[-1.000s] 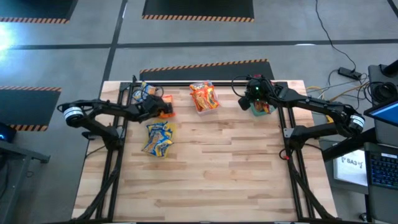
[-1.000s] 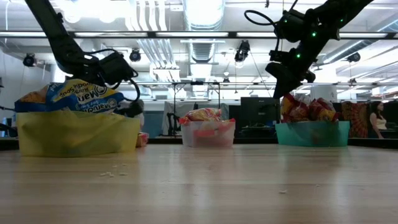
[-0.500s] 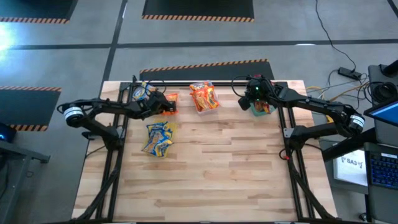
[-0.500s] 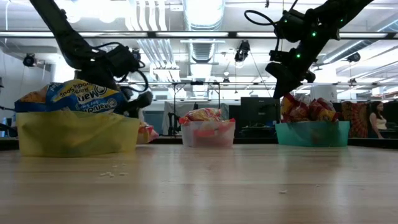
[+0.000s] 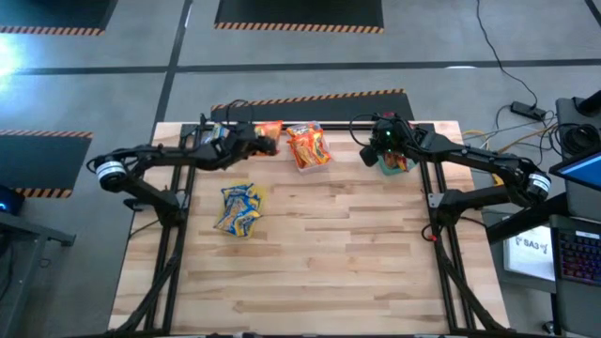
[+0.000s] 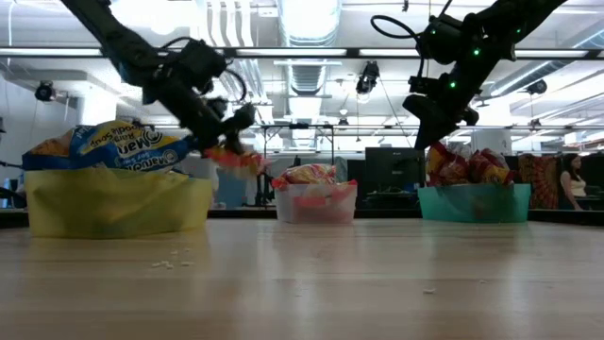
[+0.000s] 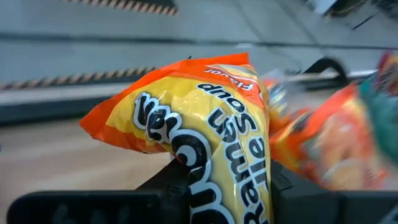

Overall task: Sort Maruchan noodles
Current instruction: Put the orange noodle pack into the transparent bin

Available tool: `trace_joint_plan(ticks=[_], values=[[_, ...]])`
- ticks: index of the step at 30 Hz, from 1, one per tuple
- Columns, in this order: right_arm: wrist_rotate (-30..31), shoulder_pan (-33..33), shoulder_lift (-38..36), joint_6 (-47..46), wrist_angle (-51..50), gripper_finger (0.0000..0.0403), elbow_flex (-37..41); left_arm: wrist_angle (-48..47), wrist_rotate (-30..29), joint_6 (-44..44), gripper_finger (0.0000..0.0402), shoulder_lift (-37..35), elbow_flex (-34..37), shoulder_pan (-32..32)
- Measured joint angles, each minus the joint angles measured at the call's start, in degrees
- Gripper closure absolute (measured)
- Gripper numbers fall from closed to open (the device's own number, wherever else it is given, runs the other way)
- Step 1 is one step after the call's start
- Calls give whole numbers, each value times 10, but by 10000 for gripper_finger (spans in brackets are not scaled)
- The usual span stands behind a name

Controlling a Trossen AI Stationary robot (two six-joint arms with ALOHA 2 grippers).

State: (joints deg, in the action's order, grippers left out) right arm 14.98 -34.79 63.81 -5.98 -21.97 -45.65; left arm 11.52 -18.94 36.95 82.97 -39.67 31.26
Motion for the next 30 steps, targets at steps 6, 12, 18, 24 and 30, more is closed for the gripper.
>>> trace_joint_plan(ticks=[6, 12, 18, 24, 30], values=[[0, 0, 0, 0, 0, 346, 0, 35, 3, -62, 325, 36, -57, -11], [0, 0, 0, 0, 0, 346, 0, 84, 20, -108, 325, 92, -105, -29], [0, 0, 0, 0, 0, 346, 0, 167, 51, -119, 325, 134, -117, -32], [0, 0, 0, 0, 0, 346, 0, 258, 128, -129, 325, 174, -117, -32], [0, 0, 0, 0, 0, 346, 0, 286, 155, -130, 325, 216, -124, -32]])
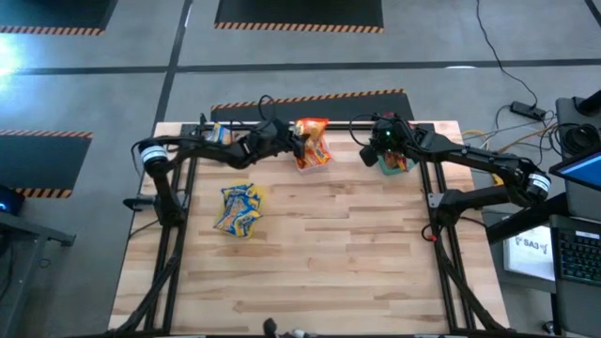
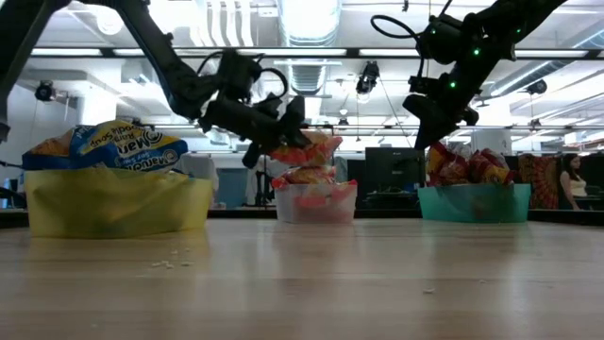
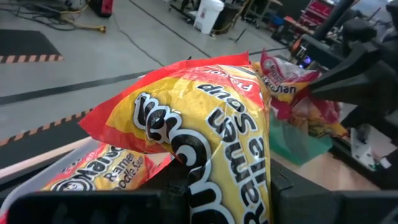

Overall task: Sort Maruchan noodles
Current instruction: Put the orange noodle pack into the transparent bin

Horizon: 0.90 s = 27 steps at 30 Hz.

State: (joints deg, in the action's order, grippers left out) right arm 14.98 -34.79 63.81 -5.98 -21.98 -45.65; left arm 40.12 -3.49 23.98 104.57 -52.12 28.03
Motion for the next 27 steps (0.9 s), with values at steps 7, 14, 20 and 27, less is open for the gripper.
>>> trace_joint_plan(ticks=[7, 14, 20, 27], values=[[0, 0, 0, 0, 0, 346, 0, 3, 2, 1, 324, 36, -17, 0], [0, 0, 0, 0, 0, 346, 0, 11, 4, 35, 324, 64, -17, 1], [0, 0, 0, 0, 0, 346, 0, 12, 12, 35, 324, 61, -16, 1], [0, 0, 0, 0, 0, 346, 0, 7, 14, 30, 292, 60, -15, 0]])
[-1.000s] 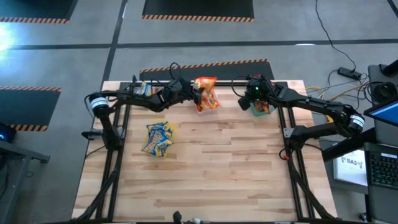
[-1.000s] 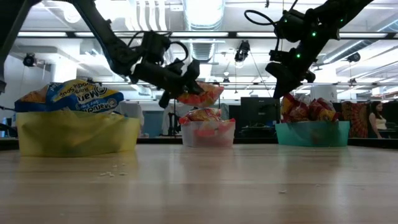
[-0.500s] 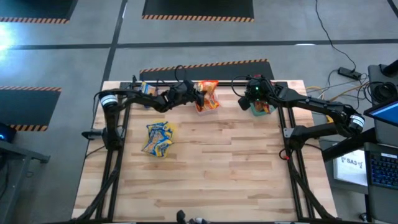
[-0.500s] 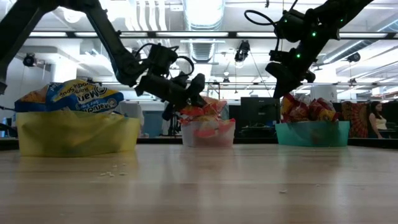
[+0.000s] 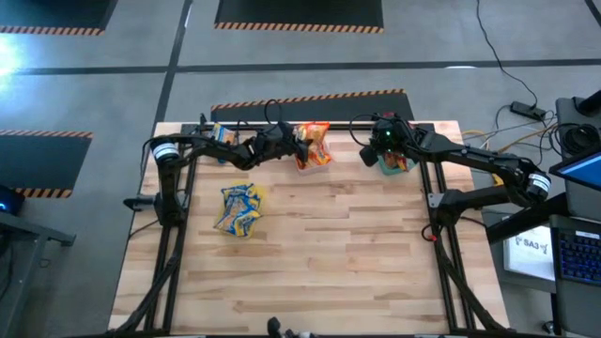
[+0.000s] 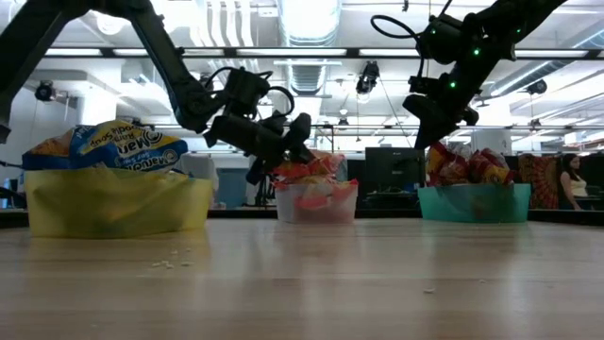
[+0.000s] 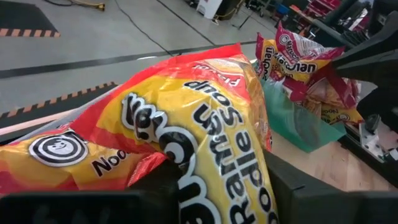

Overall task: Sort Maruchan noodles
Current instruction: Put the orange noodle pack into the transparent bin

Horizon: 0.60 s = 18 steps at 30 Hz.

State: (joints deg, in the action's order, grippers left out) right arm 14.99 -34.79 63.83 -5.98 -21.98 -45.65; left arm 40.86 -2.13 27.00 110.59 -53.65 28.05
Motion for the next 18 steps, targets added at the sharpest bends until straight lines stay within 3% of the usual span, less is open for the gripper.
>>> trace_joint_plan(ticks=[11, 18], values=[[0, 0, 0, 0, 0, 346, 0, 9, 0, -75, 133, -29, 1, 12], [0, 0, 0, 0, 0, 346, 0, 16, 0, -107, 112, -71, 5, 18]])
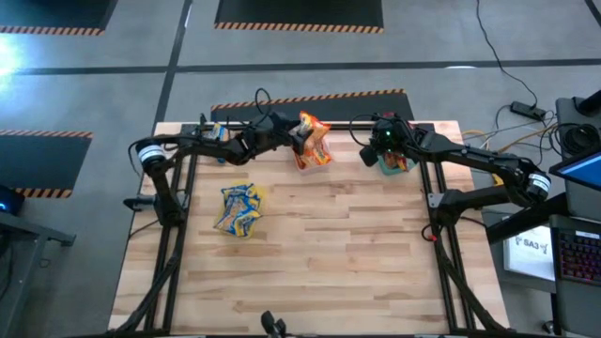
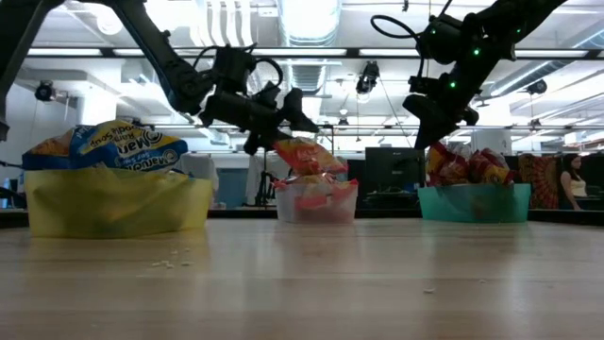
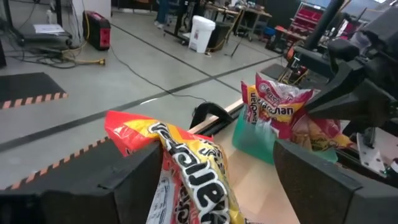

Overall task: Sort Maruchan noodles
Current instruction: Put the orange noodle pack into the transparent bin

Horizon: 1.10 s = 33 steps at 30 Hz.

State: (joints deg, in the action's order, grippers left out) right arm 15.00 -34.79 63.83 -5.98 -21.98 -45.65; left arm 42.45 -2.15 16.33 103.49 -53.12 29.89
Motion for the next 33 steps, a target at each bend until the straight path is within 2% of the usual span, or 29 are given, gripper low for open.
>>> trace_joint_plan(ticks=[10, 17, 23, 27, 33], values=[[0, 0, 0, 0, 0, 346, 0, -40, 4, 16, 116, 5, 3, 0], [0, 0, 0, 0, 0, 346, 0, -39, 72, 58, 116, 24, 4, -4], [0, 0, 0, 0, 0, 346, 0, -37, 152, 89, 116, 25, 4, -7], [0, 0, 0, 0, 0, 346, 0, -38, 153, 108, 116, 25, 4, -9], [0, 0, 0, 0, 0, 346, 0, -46, 151, 63, 116, 25, 5, 16]])
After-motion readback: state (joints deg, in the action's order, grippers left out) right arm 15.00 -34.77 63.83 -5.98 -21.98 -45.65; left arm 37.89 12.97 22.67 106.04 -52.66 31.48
